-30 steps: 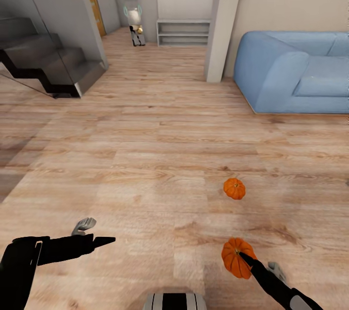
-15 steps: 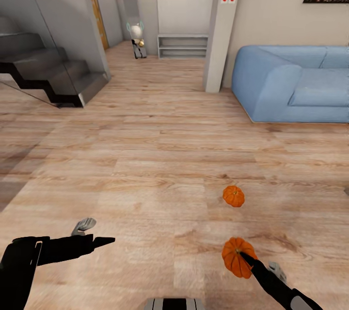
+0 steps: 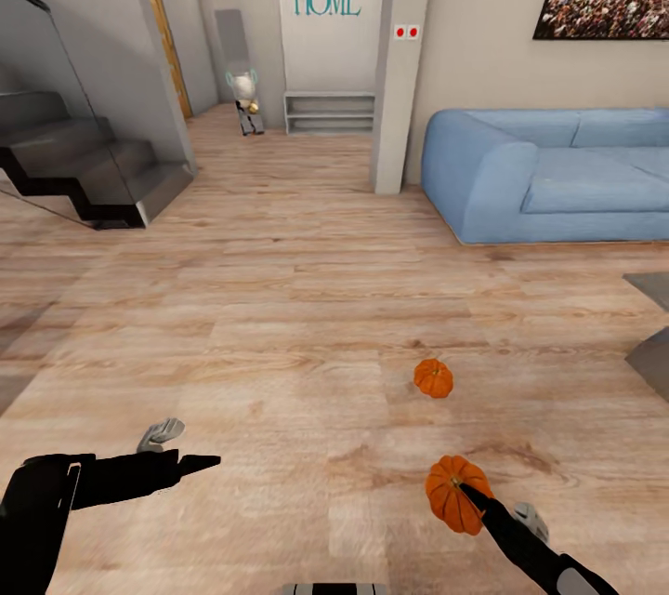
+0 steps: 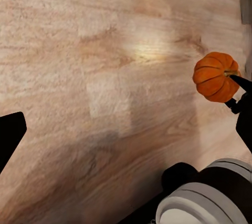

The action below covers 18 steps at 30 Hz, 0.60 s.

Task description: Place each of the two pumpkins and all three candles from the living room inside a cabinet in the living room (use any cabinet), then make sure every cabinet is closed, and position the cauldron so it is next to a table in the living room.

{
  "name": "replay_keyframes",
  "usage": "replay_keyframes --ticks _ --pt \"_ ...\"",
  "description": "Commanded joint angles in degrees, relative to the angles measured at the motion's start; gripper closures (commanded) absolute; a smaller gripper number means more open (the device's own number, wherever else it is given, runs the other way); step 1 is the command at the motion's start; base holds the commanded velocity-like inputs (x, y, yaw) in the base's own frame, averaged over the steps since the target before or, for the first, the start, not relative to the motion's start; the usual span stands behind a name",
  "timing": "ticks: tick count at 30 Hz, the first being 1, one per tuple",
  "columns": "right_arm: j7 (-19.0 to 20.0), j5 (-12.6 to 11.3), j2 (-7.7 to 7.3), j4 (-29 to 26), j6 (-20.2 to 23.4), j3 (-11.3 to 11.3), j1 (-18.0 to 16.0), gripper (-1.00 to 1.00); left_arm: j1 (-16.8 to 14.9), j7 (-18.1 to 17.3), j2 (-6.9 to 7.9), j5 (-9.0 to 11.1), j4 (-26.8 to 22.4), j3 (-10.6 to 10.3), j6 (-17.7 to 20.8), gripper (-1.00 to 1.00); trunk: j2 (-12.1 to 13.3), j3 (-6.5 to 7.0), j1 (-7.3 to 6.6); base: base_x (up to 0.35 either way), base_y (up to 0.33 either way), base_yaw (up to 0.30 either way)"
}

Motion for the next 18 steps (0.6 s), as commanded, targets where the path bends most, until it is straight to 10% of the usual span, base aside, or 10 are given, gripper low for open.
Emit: replay_keyframes --ticks 1,18 --pt "0.09 -0.01 0.01 0.01 0.03 -0.03 0.0 1.0 0.0 -0.02 0.0 -0.01 0.0 -0.03 0.0 -1.0 0.02 0.23 -0.02 -0.015 0.013 -0.276" --pt "0.01 0.08 0.2 -0.07 0.0 0.05 0.0 1.0 0.0 -0.56 0.0 0.74 0.0 0.35 0.0 -1.0 0.03 0.45 -0.05 -0.039 0.009 -0.146"
